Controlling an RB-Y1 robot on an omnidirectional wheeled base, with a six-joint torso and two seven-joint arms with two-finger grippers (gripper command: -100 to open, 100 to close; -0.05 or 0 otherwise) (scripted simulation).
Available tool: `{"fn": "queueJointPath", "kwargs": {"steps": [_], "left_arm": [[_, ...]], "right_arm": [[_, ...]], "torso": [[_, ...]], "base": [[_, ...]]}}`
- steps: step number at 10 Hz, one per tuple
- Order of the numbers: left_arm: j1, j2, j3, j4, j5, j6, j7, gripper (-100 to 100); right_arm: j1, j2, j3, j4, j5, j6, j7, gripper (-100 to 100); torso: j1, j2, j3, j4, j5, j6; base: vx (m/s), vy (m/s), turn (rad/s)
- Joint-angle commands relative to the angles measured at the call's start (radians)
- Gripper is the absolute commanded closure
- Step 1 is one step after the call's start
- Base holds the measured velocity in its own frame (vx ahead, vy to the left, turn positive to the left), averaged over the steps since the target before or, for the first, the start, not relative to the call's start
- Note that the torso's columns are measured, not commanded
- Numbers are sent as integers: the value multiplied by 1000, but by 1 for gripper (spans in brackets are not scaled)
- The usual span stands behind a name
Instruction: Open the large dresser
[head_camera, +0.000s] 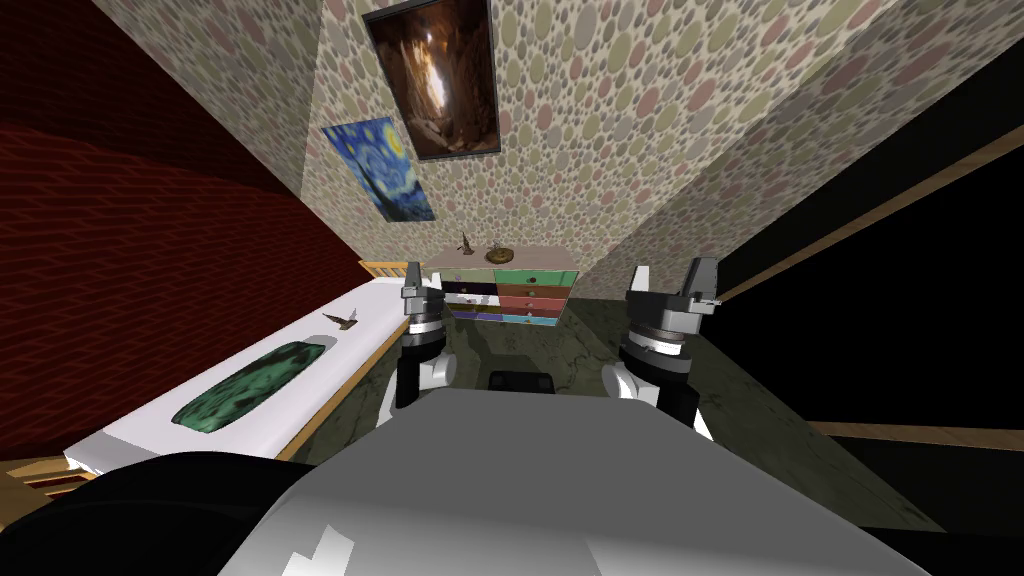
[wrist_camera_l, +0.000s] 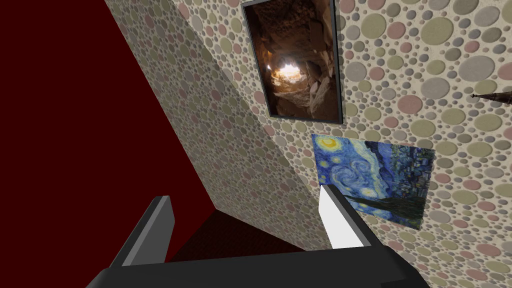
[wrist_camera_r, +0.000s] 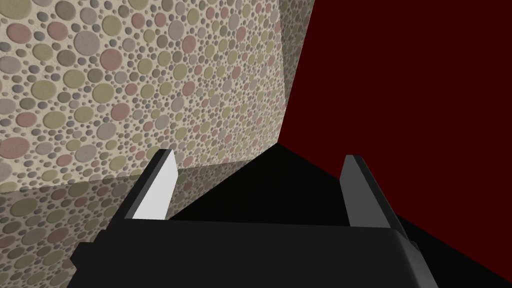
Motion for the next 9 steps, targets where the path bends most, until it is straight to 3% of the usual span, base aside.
{"fn": "queueJointPath", "kwargs": {"steps": [1,9], "left_arm": [[0,0,0,0,0,0,0,0],[0,0,0,0,0,0,0,0]], "right_arm": [[0,0,0,0,0,0,0,0],[0,0,0,0,0,0,0,0]], "torso": [[0,41,-82,41,0,0],[0,618,-1234,617,0,0]], "base": [[0,0,0],[0,0,0]]}}
